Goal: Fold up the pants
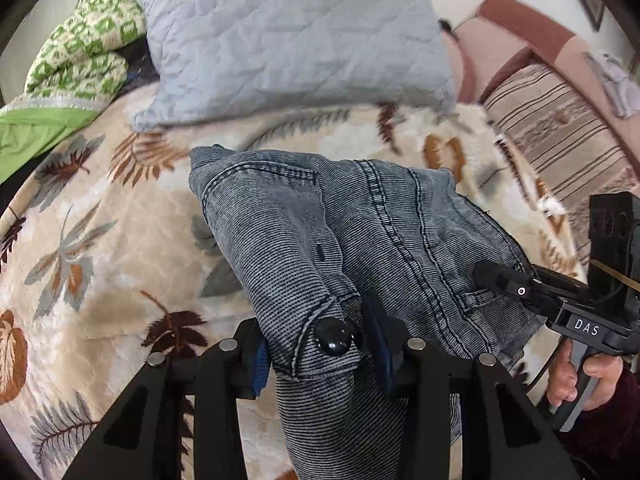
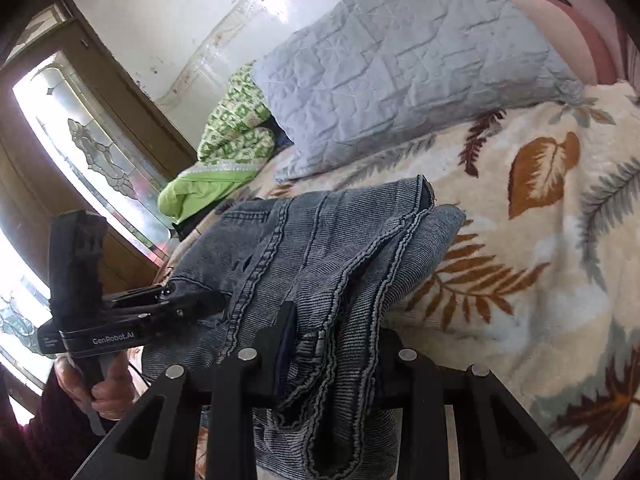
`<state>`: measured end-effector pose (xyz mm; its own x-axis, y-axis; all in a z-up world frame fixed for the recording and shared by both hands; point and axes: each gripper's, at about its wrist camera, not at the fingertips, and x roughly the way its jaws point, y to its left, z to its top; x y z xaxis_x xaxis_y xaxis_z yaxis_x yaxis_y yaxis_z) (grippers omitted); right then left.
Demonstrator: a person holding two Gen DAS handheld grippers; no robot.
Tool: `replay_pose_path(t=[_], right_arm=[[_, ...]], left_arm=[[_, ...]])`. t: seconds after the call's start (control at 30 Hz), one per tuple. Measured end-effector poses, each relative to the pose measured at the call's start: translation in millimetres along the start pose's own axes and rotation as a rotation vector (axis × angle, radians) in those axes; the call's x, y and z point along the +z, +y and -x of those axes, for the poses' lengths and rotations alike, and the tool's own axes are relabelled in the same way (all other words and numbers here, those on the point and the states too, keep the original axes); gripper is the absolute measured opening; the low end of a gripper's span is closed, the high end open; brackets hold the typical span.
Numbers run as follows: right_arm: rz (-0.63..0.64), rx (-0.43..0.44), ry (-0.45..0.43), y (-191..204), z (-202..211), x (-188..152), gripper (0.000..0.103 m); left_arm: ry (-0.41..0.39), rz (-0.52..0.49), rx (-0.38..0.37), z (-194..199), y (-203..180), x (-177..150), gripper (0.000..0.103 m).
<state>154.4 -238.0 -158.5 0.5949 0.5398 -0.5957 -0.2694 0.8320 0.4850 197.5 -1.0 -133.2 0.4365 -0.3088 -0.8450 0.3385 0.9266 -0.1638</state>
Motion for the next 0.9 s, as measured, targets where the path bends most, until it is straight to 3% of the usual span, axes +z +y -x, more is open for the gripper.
replay_pose_path(t=[0.1,0.17,0.23,0.47,0.63,0.9], right_arm=[[-0.008,-0.079,0.101,-16.2,-40.1,-9.7,0.033],[-0.021,-0.112,0.140,-28.3,-58.0,-21.3,0.046],[-0.043,-0.080,0.095,-35.8,-54.6,-25.6,0.048],[-0.031,-0.119,0.121,-30.5,-52.4,-21.2,0.052],[0.004,-0.182,0.110,-14.7,-40.6,-21.5,0.054],[0.097,-0.219,0.029,17.4,2.9,-30.0,0.054]], left_arm=[[0.122,0.034,0.108,-47.6,14.0,-12.4,0.064],[0.069,0.085,0.157,-50.4,23.2,-19.7,0.091],[0.062,0.093,0.165,-49.5,26.1,-21.6,0.092],[0.056,0.086,0.205,-40.2,19.4,-23.7,0.092],[-0.021,-0.012,0.312,-7.6,-7.6,-30.5,0.092],[-0.146,-0.068,0.352,45.9,-44.9,-46.9,0.092]])
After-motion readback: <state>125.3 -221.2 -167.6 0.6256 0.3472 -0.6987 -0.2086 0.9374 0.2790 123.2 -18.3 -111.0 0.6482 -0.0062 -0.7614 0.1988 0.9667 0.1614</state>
